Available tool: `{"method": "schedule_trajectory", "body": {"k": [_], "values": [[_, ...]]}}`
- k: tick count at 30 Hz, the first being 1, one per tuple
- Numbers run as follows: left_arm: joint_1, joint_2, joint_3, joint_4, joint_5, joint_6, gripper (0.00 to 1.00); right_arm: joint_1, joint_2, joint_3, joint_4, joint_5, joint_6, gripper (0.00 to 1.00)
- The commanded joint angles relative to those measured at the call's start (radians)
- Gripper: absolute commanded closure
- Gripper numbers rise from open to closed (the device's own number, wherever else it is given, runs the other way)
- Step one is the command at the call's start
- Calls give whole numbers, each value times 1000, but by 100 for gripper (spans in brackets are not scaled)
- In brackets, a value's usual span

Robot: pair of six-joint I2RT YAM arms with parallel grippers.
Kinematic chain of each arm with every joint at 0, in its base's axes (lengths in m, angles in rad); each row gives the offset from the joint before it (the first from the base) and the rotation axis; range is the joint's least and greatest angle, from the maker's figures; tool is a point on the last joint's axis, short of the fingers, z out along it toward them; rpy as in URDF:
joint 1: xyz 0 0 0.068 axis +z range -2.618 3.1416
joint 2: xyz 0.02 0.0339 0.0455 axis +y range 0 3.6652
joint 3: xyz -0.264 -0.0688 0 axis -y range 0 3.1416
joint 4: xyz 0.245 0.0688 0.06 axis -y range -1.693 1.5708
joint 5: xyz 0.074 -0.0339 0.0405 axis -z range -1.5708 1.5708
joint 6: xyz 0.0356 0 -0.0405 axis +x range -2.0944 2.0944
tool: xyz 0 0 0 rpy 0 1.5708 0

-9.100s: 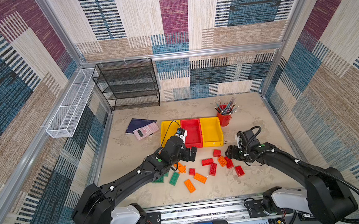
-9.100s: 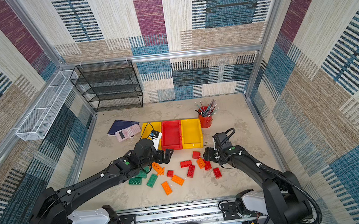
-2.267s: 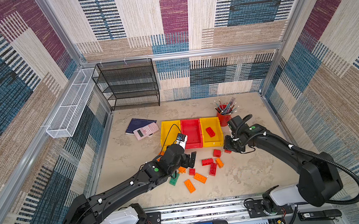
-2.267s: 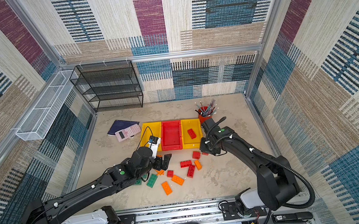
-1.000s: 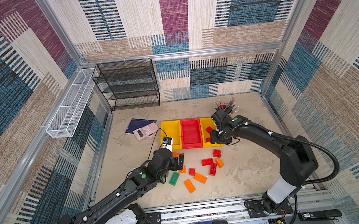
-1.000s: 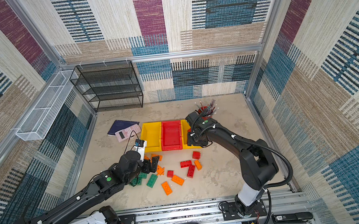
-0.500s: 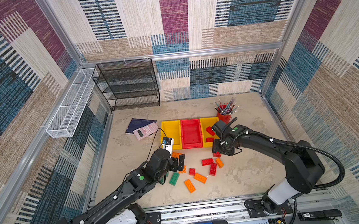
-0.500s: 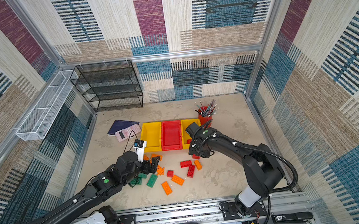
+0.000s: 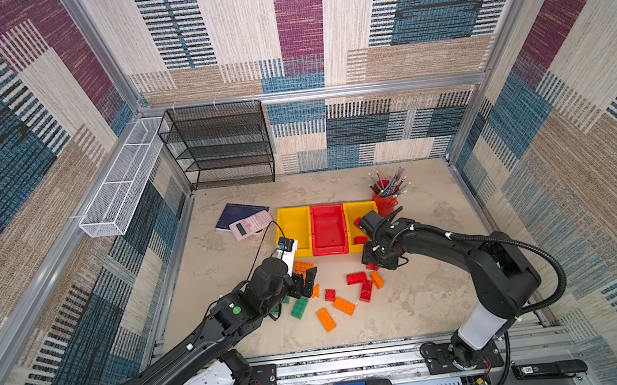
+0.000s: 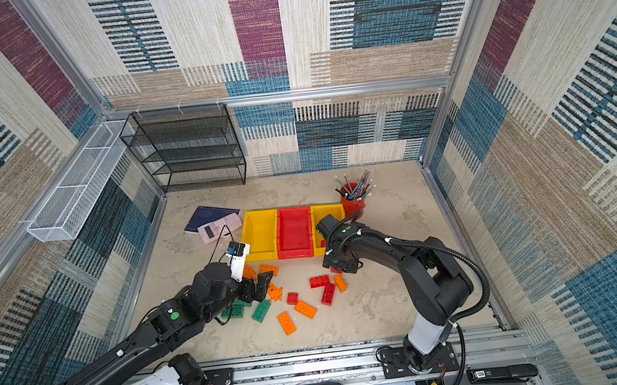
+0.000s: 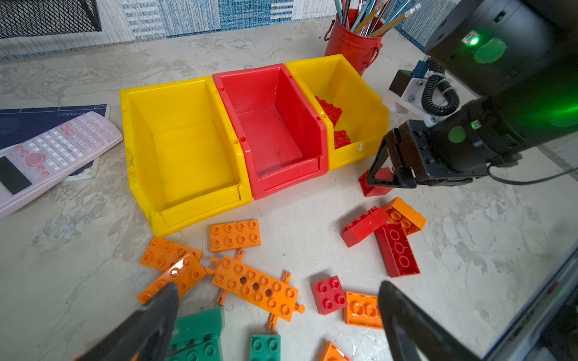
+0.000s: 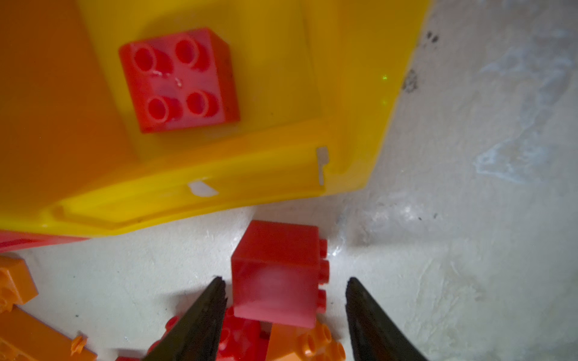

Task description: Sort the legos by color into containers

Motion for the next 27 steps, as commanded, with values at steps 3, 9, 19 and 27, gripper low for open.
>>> {"method": "schedule_trajectory", "body": {"k": [3,9,19,27], "values": [[3,-5,9,-15,3,36,1,1,48,30,42,15,-3,41],[2,2,12,-7,-4,40,1,1,80,36,44,14,-20,45],[4,39,16,28,-12,39,1,1,90,50,12,38,-61,68],[5,98,42,65,-12,38,1,1,14,151,-91,34,-135,69]]}}
